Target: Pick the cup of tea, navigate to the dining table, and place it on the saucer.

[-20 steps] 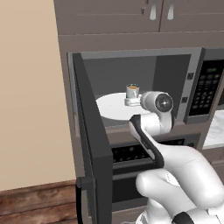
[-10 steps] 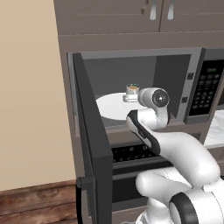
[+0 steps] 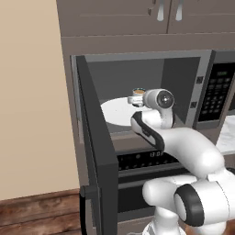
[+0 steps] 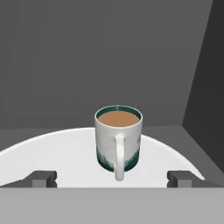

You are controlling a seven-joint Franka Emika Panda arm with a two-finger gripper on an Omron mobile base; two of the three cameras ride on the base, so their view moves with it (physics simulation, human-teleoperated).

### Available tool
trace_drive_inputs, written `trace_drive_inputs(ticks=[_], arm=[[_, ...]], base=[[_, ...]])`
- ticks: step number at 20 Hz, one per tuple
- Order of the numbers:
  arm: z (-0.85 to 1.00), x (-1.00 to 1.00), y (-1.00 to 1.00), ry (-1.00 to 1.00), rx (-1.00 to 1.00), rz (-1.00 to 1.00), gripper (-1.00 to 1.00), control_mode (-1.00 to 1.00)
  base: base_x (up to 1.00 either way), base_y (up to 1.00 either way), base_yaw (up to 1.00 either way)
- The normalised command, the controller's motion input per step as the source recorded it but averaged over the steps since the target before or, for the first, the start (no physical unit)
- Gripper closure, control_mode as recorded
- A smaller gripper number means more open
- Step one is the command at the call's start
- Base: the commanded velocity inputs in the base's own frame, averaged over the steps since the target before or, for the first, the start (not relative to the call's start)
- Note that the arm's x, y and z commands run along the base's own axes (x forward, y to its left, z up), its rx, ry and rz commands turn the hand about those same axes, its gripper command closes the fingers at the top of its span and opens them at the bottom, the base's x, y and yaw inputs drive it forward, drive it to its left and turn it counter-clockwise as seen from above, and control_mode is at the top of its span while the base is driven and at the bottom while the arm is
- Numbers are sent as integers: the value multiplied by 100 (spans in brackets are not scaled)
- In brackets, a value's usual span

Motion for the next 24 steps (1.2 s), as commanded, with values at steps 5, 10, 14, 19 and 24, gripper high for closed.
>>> trace_drive_inputs(ticks=[5, 10, 14, 19, 24], arm=[[-1, 23, -2, 0, 0, 0, -100, -100], [-4, 21, -1, 1, 0, 0, -100, -100], [-12, 18, -2, 0, 0, 0, -100, -100], [-16, 14, -9, 0, 2, 0, -100, -100], [-15, 12, -13, 0, 4, 0, -100, -100]], base=[[0, 0, 0], [0, 0, 0], [0, 0, 0], [0, 0, 0], [0, 0, 0]])
